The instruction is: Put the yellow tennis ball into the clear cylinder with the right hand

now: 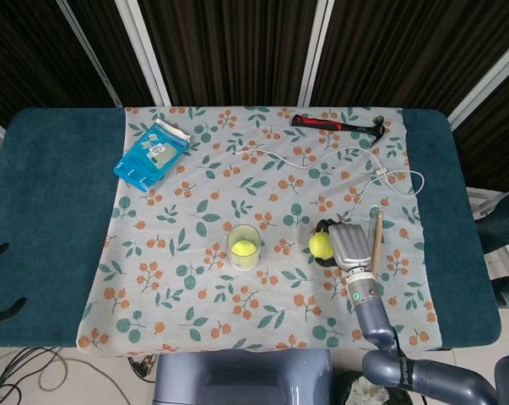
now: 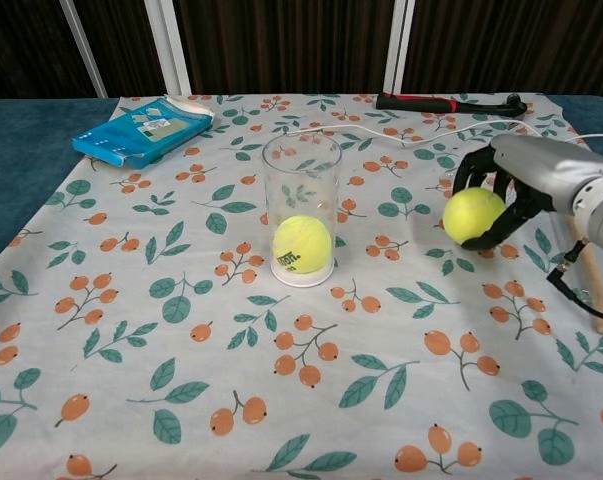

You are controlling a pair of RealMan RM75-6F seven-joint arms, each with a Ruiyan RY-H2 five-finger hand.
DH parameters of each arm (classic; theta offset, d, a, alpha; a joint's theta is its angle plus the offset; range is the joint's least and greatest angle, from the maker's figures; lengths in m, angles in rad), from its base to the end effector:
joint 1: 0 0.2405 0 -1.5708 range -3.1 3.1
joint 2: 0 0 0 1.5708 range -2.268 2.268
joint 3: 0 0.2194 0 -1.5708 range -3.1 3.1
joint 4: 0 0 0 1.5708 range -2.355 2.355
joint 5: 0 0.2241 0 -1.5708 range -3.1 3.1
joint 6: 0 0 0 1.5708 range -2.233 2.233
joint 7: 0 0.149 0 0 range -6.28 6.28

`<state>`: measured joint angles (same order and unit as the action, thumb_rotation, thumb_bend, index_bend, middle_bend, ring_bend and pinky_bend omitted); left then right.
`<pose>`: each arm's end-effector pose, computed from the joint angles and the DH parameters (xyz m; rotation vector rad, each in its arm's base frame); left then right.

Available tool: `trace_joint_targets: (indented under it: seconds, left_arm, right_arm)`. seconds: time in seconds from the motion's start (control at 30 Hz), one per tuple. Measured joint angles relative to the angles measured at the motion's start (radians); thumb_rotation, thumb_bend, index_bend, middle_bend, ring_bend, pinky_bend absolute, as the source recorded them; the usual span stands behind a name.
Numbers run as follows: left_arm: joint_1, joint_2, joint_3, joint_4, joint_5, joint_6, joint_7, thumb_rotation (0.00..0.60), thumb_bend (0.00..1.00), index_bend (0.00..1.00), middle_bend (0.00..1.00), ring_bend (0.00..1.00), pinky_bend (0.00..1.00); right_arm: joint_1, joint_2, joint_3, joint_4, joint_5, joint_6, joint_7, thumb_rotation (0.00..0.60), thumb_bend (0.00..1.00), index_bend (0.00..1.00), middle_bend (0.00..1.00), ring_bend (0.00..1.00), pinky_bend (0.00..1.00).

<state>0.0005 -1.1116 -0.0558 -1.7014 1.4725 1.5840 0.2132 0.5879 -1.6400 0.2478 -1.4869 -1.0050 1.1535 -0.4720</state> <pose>-0.2785 0.1603 0.1399 -1.3017 -0.7972 -0.7814 -0.1489 -0.3150 -0.0215 1.5471 -1.0377 0.8999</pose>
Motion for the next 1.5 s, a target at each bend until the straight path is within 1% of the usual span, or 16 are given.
trace_joint_targets:
  seconds: [0.13,0.2,0.43,0.6,0.73,0.9,1.1,1.3,1.5]
  left_arm:
    - [0.001,0.003,-0.001,-0.002,-0.001,0.002,-0.005,0.600,0.02,0.17,0.00,0.00,0.00]
    - [0.002,0.004,-0.002,-0.002,-0.001,0.004,-0.007,0.600,0.02,0.17,0.00,0.00,0.00]
    - [0.003,0.005,-0.001,-0.003,0.004,0.009,-0.011,0.600,0.02,0.17,0.00,0.00,0.00]
    - [0.005,0.006,-0.003,-0.002,-0.001,0.012,-0.015,0.600,0.02,0.17,0.00,0.00,0.00]
    - [0.005,0.007,-0.003,-0.003,-0.001,0.011,-0.015,0.600,0.02,0.17,0.00,0.00,0.00]
    - [0.007,0.008,-0.002,-0.004,0.003,0.016,-0.019,0.600,0.02,0.17,0.00,0.00,0.00]
    - [0.012,0.010,-0.008,-0.003,0.001,0.030,-0.038,0.600,0.02,0.17,0.00,0.00,0.00]
    - [0.011,0.009,-0.008,-0.002,0.001,0.026,-0.039,0.600,0.02,0.17,0.00,0.00,0.00]
    - [0.013,0.009,-0.012,-0.002,-0.003,0.031,-0.042,0.600,0.02,0.17,0.00,0.00,0.00]
  right_arm:
    - [0.007,0.034,0.018,-0.040,0.001,0.001,-0.011,0.600,0.28,0.52,0.47,0.54,0.68]
    - [0.012,0.061,0.031,-0.077,0.005,-0.004,-0.017,0.600,0.28,0.52,0.47,0.54,0.70]
    - [0.047,0.194,0.105,-0.252,0.035,-0.029,-0.058,0.600,0.27,0.52,0.47,0.54,0.76]
    - [0.093,0.277,0.163,-0.370,0.098,-0.061,-0.098,0.600,0.28,0.52,0.47,0.54,0.79]
    - [0.138,0.304,0.188,-0.425,0.157,-0.076,-0.140,0.600,0.27,0.52,0.47,0.54,0.82]
    - [0.196,0.300,0.200,-0.465,0.210,-0.066,-0.194,0.600,0.27,0.52,0.47,0.54,0.85]
    - [0.254,0.256,0.200,-0.496,0.253,-0.044,-0.219,0.600,0.27,0.52,0.47,0.54,0.87]
    - [0.292,0.208,0.175,-0.509,0.254,-0.039,-0.222,0.600,0.27,0.52,0.47,0.54,0.90]
    - [0.329,0.154,0.149,-0.475,0.238,-0.012,-0.243,0.600,0.27,0.52,0.47,0.53,0.92]
